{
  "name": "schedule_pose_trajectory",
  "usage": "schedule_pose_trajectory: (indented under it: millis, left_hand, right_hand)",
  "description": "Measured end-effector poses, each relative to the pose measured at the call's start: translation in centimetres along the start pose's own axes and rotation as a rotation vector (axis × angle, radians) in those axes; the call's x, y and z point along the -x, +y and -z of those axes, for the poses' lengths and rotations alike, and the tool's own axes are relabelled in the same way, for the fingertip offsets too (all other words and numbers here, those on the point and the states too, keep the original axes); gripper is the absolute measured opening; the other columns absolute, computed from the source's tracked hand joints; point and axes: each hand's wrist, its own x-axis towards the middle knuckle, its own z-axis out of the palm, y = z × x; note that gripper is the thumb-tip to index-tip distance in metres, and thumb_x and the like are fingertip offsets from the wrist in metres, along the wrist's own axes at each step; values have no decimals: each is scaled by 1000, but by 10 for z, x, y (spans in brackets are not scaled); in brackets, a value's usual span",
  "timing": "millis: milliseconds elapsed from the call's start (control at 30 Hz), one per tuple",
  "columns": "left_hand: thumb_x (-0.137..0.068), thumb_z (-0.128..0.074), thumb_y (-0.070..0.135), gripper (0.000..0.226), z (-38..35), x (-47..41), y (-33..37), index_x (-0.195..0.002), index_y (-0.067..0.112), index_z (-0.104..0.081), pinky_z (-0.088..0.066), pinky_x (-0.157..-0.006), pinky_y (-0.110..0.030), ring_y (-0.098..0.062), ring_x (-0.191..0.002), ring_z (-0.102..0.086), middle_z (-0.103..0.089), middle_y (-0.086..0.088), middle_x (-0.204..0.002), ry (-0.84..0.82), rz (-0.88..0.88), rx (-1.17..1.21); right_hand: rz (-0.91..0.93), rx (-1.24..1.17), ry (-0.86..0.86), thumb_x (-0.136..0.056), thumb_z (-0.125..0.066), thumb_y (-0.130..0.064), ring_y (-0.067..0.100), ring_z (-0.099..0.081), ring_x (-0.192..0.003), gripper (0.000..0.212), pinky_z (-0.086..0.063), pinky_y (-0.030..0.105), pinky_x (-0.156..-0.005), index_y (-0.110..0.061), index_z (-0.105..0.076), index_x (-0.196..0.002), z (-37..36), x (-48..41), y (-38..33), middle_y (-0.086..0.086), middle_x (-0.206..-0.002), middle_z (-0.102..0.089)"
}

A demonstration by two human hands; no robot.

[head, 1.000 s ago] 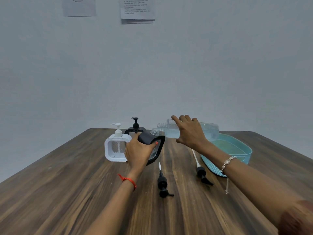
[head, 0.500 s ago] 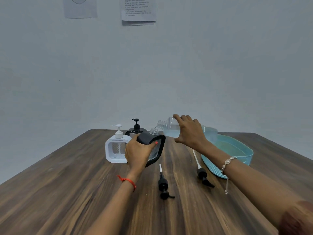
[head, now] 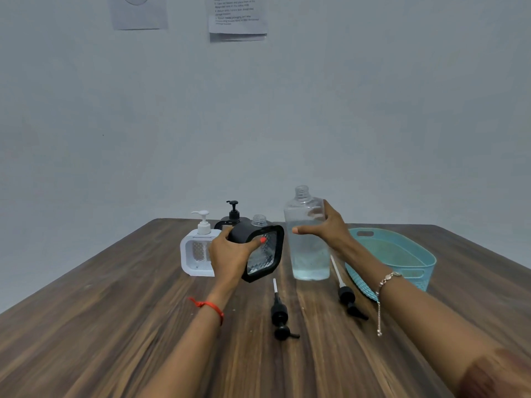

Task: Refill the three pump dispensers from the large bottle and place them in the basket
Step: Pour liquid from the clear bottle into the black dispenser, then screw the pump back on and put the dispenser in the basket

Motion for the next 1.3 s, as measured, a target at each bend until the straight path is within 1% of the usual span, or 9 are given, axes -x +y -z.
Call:
schedule_pose_trajectory:
  millis: [167,367,500,567,700,867,1033,1133,1300]
  left_hand:
    - [-59,-87,12,38,6,0,-2,-89,17,-64,-52,-63,-17,-10,-74,-64,-67,6,-80,-53,19,77]
    - [-56,-88,8,46,12,-6,-7,-97,10,-67,-56,-76,-34,-19,-81,-69,-71,-2,-86,-107,82,138]
    - [-57,-86,3,43,14,-9,-5,-94,11,-66,-57,-75,-33,-19,-80,-69,-71,-1,-86,-133,98,178]
    - [-58,-85,0,44,14,-8,-2,-97,9,-66,-58,-68,-26,-15,-77,-68,-71,0,-85,-148,93,197]
    - [-59,-84,-1,43,18,-9,3,-97,8,-65,-53,-56,-13,-11,-75,-66,-69,1,-85,-172,77,187]
    - [-60,-85,3,44,24,-10,5,-98,11,-65,-52,-57,-10,-6,-75,-66,-68,5,-84,-177,49,124]
    - [-60,-84,2,42,30,-7,5,-97,10,-66,-54,-59,-12,-5,-70,-67,-70,1,-85,-181,48,118]
    - [-59,-85,2,45,33,-7,3,-100,8,-67,-57,-66,-16,-15,-78,-67,-71,-3,-90,-191,53,126]
    - [-59,-84,0,46,33,-7,1,-100,8,-67,-58,-75,-28,-19,-81,-68,-71,-7,-92,-192,71,147]
  right_hand:
    - [-119,-122,-45,-35,-90,-36,20,-64,-96,76,-55,42,-86,-24,-60,-104,-4,-1,26,-1,-103,-66]
    - [-144,-247,-80,-30,-93,-31,29,-64,-104,92,-51,51,-92,-19,-59,-114,-2,-2,51,8,-112,-67]
    - [-105,-210,-151,-32,-95,-31,29,-52,-117,119,-46,49,-98,-30,-34,-135,8,-10,45,12,-134,-47]
    - [-22,-145,-43,-51,-88,-27,22,-39,-122,109,-42,36,-97,-31,-23,-139,9,-10,29,5,-135,-34]
    - [419,148,241,-68,-68,-8,6,-47,-99,43,-35,19,-79,-17,-53,-107,-3,8,3,-1,-108,-51]
    - [877,731,-313,-60,-56,6,12,-50,-80,26,-37,26,-74,-12,-64,-78,-31,58,11,2,-79,-63]
    - [675,891,-899,-70,-58,2,24,-50,-103,41,-47,40,-85,-10,-62,-108,-56,85,26,10,-109,-57]
    - [605,842,-934,-72,-56,6,26,-56,-94,31,-49,42,-79,-3,-64,-101,-57,86,22,13,-100,-62]
    - [394,293,-704,-71,-74,2,11,-66,-74,20,-55,21,-73,-4,-71,-90,-22,63,-52,1,-80,-70]
